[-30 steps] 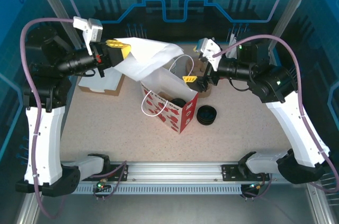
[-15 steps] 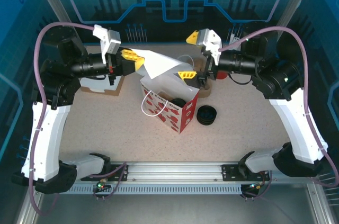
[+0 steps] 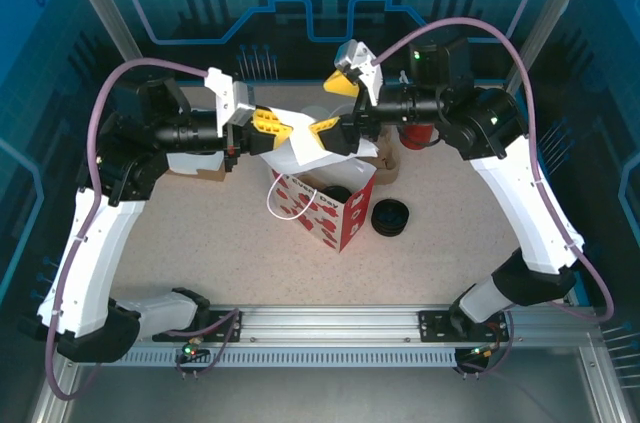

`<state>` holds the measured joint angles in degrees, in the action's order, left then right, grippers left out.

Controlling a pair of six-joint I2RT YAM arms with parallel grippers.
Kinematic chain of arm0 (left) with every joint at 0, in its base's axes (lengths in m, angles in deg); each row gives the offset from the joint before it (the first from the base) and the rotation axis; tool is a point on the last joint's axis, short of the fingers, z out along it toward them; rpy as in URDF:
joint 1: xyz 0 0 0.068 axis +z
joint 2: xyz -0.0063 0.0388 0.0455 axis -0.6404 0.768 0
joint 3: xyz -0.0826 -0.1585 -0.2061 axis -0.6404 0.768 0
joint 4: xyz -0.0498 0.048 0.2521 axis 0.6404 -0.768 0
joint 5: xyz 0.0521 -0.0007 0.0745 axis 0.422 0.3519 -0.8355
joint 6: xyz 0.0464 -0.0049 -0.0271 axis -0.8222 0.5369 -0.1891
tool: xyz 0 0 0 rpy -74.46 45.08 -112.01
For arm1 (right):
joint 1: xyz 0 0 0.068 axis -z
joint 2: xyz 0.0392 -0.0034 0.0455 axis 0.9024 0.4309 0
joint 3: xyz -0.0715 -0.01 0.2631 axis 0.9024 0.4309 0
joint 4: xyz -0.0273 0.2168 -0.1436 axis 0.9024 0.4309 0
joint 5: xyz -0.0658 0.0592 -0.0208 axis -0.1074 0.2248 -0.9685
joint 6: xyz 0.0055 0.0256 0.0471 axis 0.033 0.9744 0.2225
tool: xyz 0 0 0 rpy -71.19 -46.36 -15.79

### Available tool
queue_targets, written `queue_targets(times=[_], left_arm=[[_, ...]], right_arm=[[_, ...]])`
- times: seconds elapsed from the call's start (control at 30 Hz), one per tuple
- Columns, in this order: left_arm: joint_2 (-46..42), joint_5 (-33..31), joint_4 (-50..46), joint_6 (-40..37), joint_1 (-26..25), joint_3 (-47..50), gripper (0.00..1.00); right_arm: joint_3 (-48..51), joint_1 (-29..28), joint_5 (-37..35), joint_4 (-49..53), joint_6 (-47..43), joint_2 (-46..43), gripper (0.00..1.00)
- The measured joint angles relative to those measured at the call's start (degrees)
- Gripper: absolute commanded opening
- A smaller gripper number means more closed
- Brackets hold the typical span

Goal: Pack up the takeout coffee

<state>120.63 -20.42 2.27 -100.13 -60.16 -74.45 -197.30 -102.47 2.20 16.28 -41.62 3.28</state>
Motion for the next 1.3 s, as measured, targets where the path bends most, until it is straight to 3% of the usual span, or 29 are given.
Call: queue_targets(times=[0.53, 0.97, 1.3], left_arm=[[0.20, -3.21, 0.66, -5.29, -0.94, 0.79, 0.00], [0.20, -4.50, 0.68, -5.84, -1.38, 0.79, 0.00], [0.09, -7.76, 1.01, -5.95, -1.60, 1.14, 0.35]], right_arm=[[-0.17, -0.31, 7.58, 6.45, 2.03, 2.12, 0.59], [-1.29, -0.33, 7.54, 7.91, 0.52, 3.15, 0.19], [-1.75, -0.33, 4.24, 8.00, -0.44, 3.19, 0.00]])
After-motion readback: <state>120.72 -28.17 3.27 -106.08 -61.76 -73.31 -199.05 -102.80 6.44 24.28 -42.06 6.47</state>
